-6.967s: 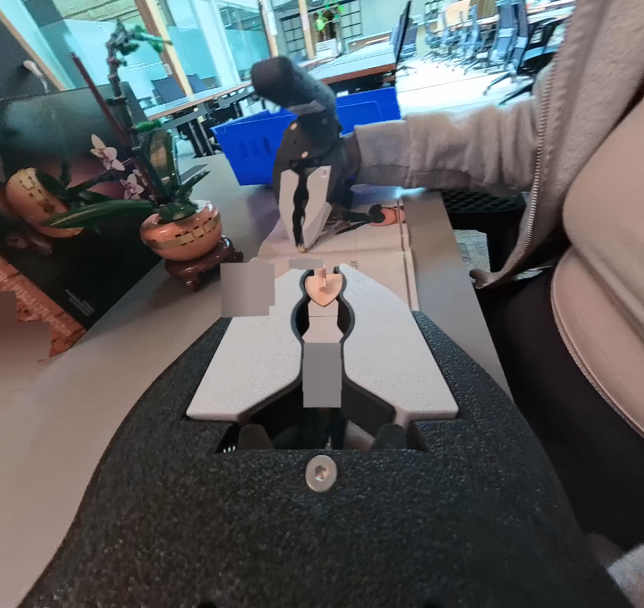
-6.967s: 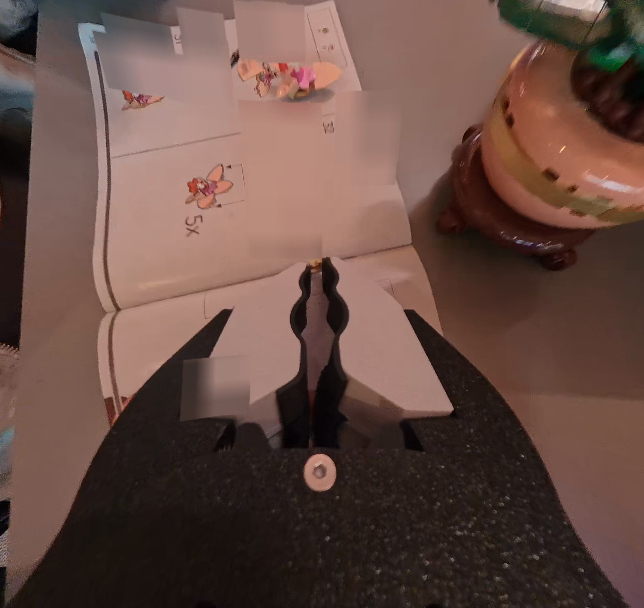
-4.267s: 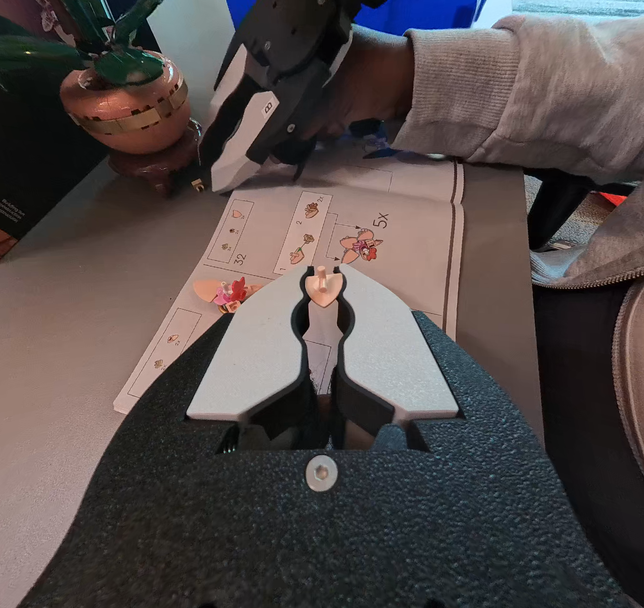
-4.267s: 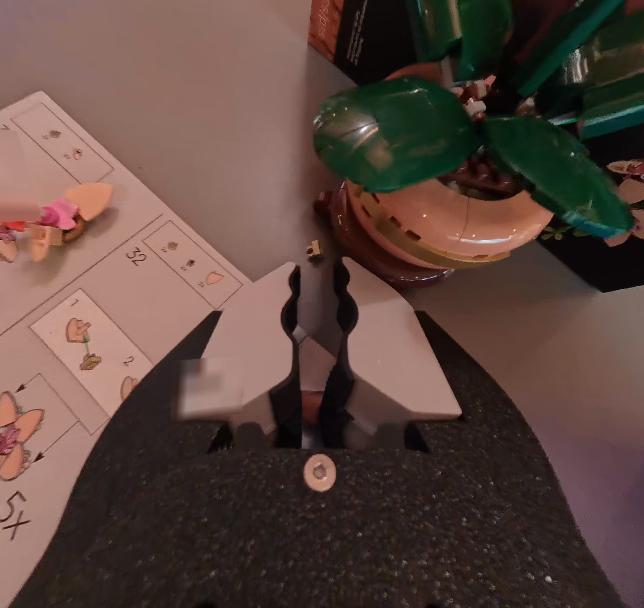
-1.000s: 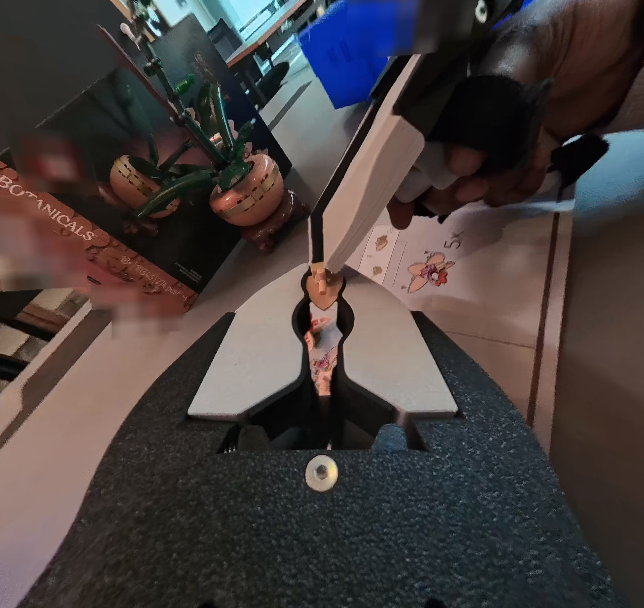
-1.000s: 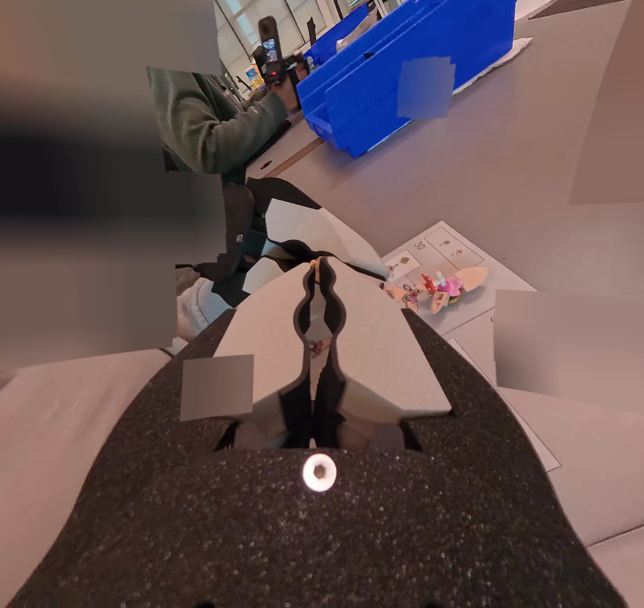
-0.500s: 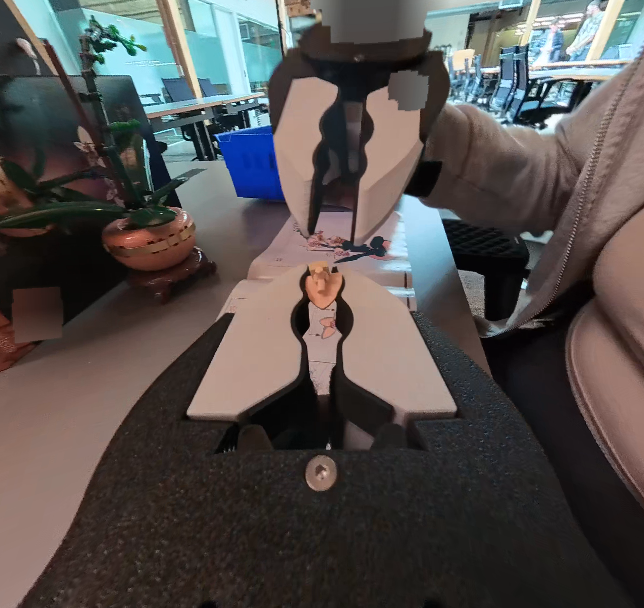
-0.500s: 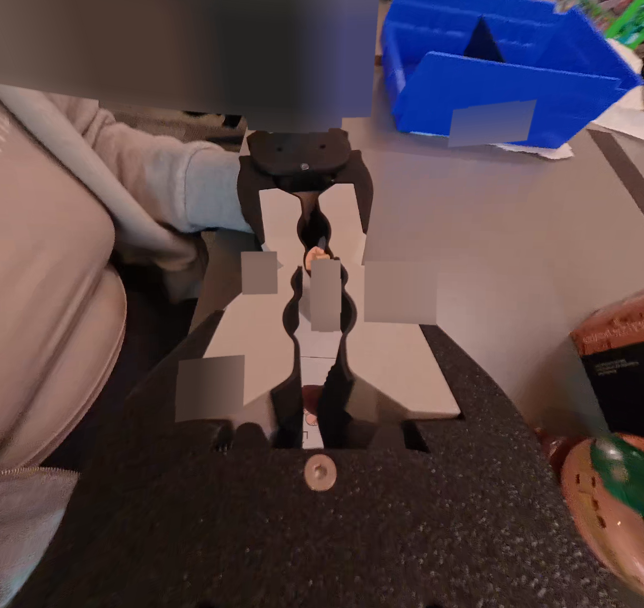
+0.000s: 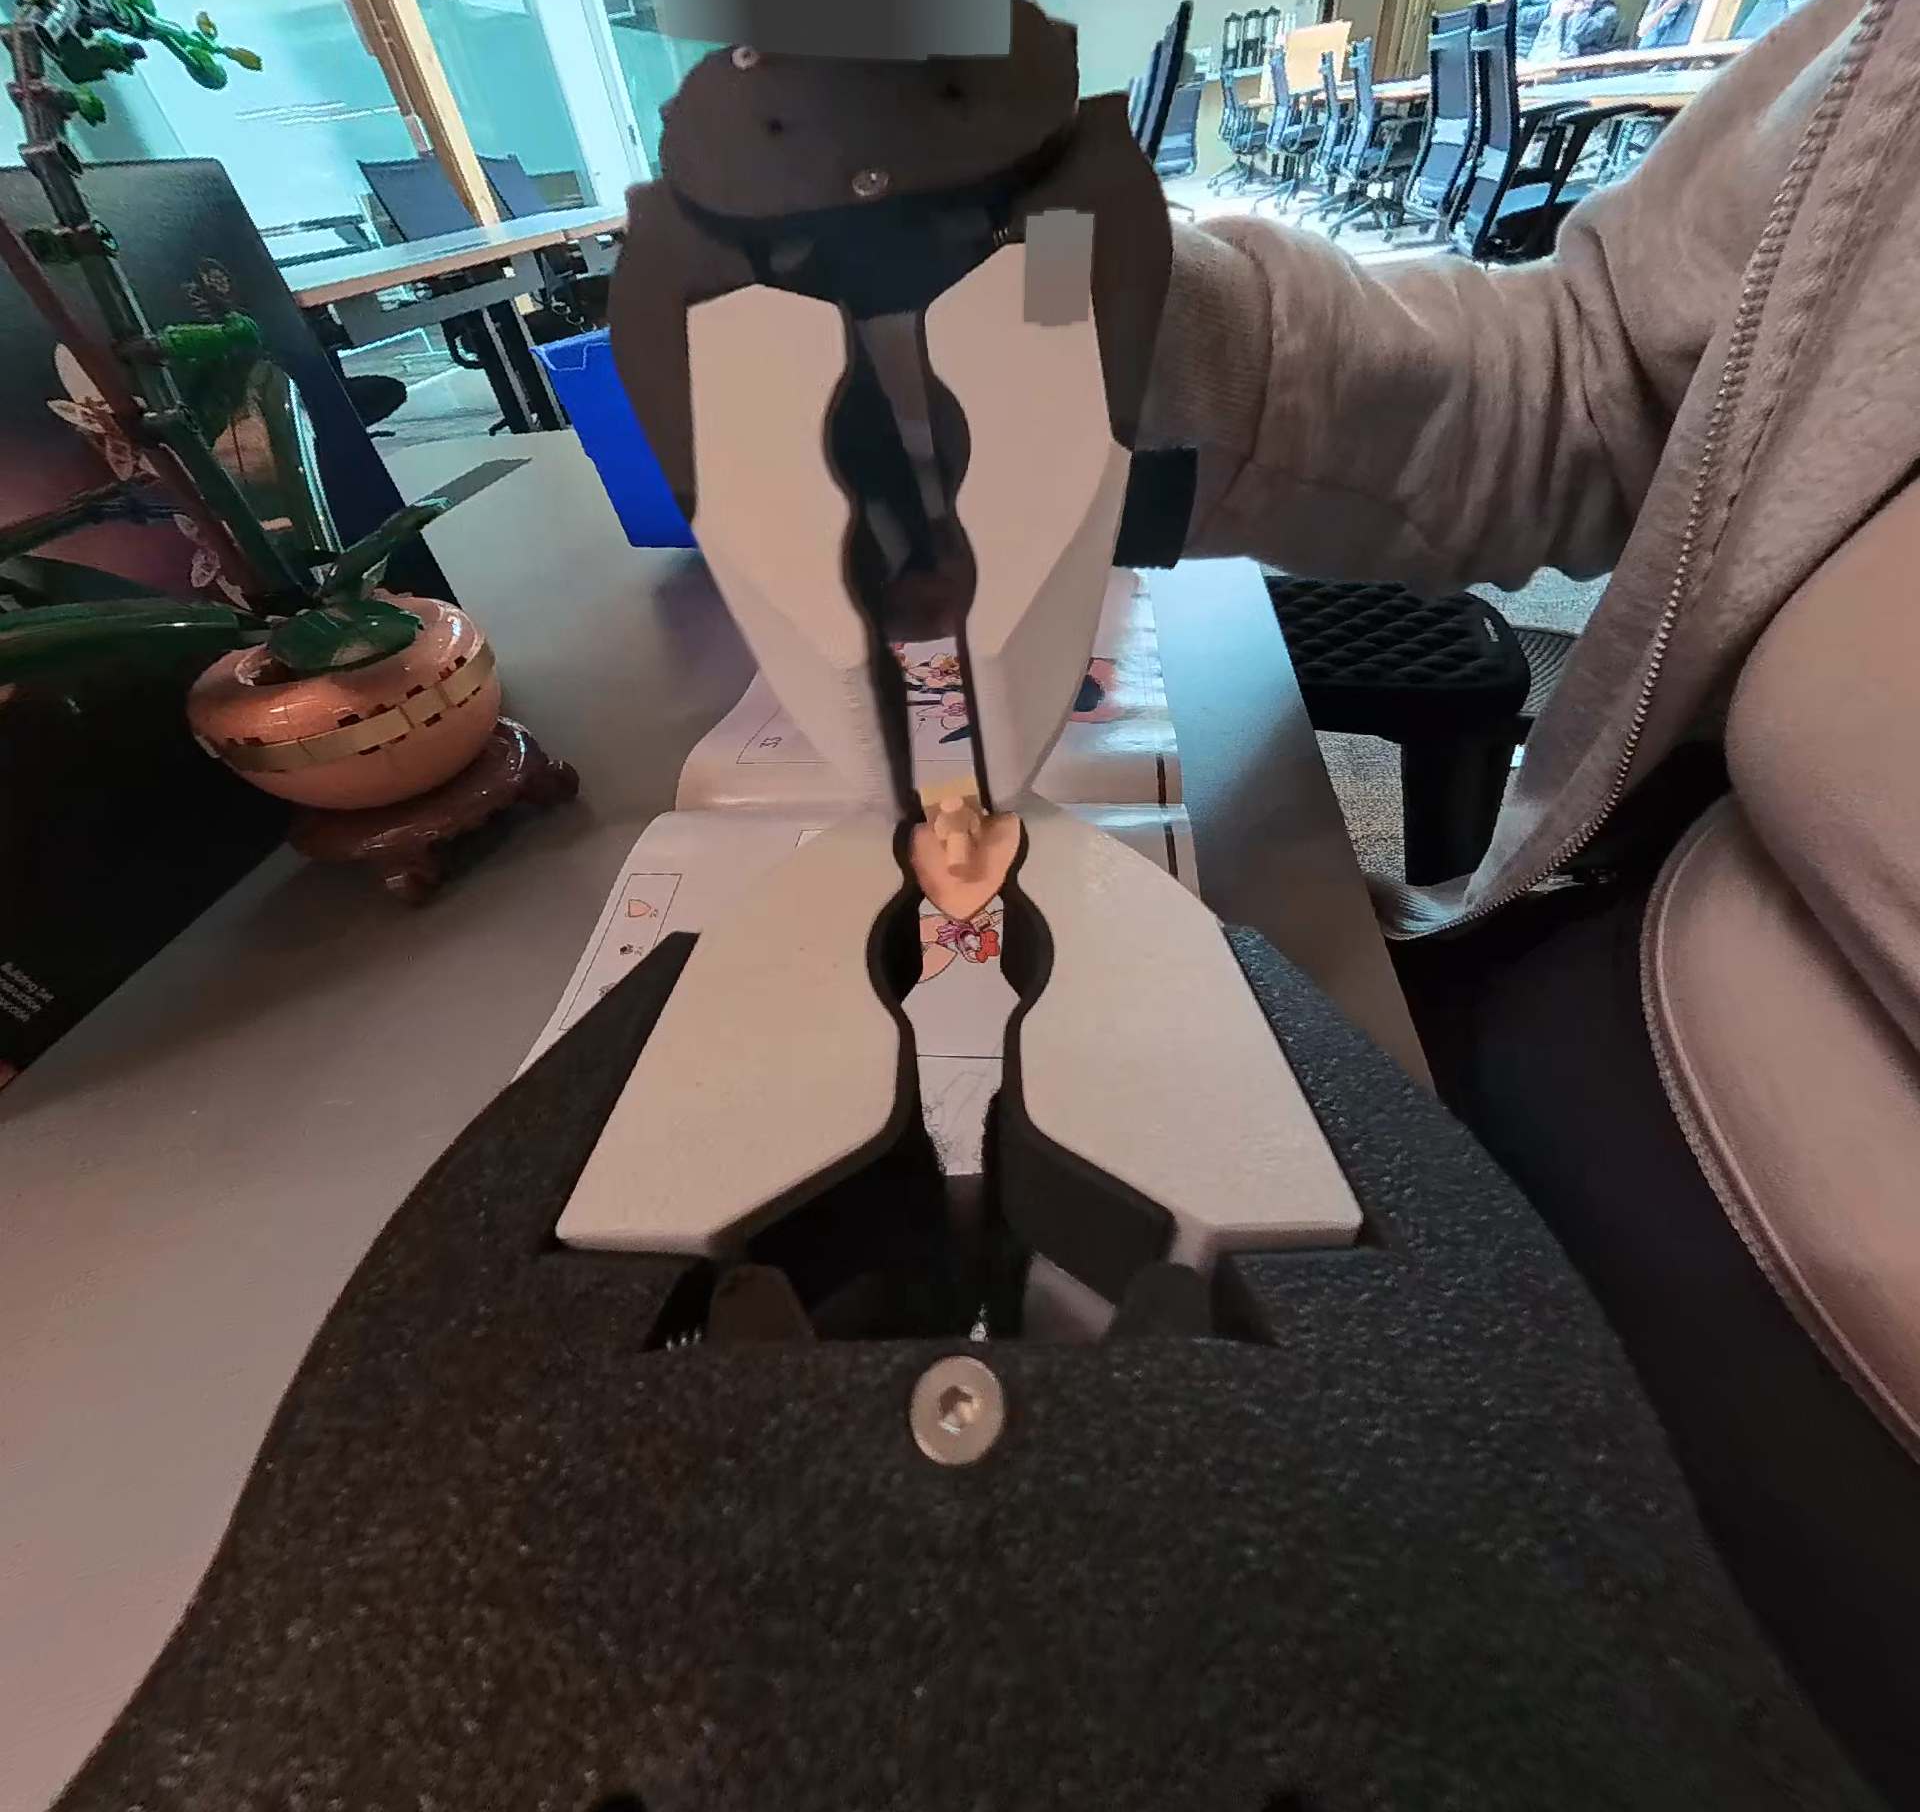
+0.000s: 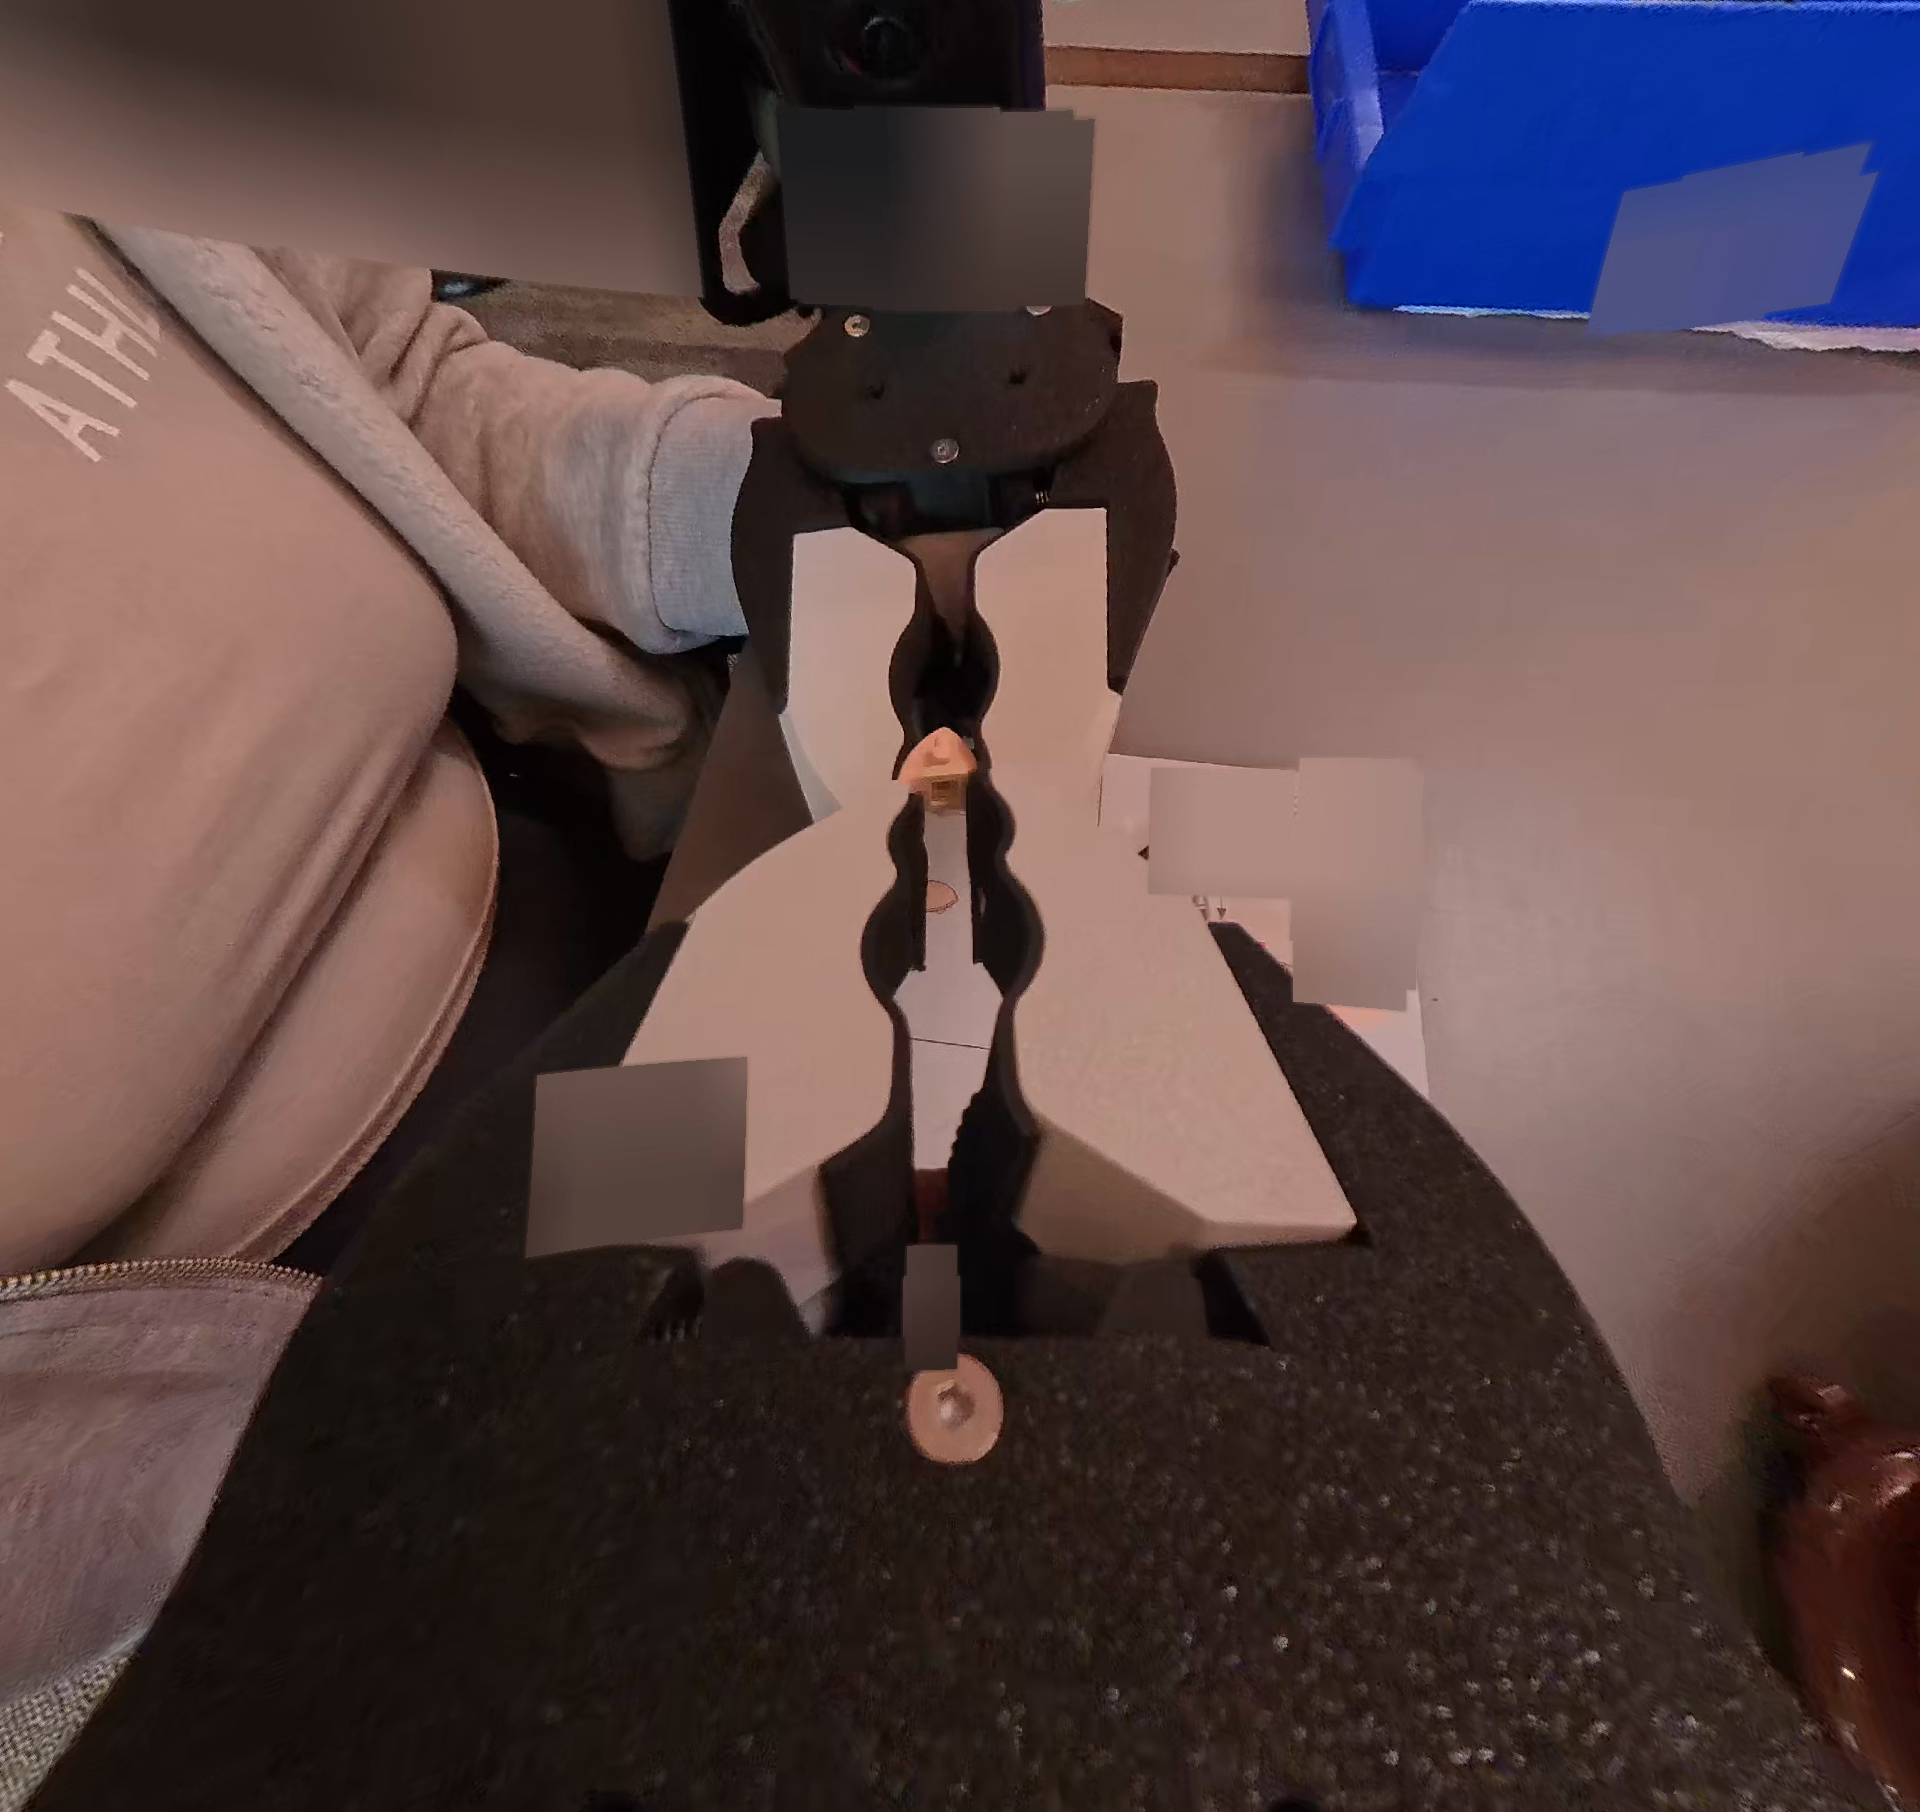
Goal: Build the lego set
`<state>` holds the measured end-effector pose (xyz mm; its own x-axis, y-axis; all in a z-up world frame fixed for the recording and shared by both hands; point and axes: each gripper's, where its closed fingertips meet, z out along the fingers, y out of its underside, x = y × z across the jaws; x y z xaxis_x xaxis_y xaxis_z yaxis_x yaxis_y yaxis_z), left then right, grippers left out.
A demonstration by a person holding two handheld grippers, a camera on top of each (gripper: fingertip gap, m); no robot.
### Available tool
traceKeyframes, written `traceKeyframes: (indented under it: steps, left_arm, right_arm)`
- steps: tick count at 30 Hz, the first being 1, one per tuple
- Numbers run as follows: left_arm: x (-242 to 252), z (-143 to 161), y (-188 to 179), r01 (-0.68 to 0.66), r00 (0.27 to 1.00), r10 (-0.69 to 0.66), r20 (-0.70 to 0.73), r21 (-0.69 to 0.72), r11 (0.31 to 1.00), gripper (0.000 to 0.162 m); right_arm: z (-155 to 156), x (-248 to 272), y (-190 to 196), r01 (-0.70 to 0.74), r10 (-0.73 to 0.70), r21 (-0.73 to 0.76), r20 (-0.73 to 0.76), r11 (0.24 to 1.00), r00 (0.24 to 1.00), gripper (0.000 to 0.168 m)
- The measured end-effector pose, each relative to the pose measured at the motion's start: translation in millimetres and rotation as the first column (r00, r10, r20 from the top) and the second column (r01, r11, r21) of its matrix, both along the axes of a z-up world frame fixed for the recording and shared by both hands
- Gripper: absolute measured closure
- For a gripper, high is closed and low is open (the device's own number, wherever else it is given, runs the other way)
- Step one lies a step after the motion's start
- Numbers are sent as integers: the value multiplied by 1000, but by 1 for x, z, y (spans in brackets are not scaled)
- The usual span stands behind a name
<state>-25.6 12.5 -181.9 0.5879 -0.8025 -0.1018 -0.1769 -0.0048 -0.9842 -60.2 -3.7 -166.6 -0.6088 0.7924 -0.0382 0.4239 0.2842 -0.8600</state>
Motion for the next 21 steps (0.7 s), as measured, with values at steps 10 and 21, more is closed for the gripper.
traceKeyframes:
  steps: [10, 21]
  left_arm:
    - [0, 0, -2, 21, 1000, -21, 13, -21, 1000, 152]
    - [4, -6, -4, 36, 998, -37, -40, -29, 999, 152]
  right_arm:
    - [2, 1, -2, 43, -83, -250, -150, 967, 985, 163]
    - [-2, 5, -5, -15, 8, -191, -35, 982, 999, 156]
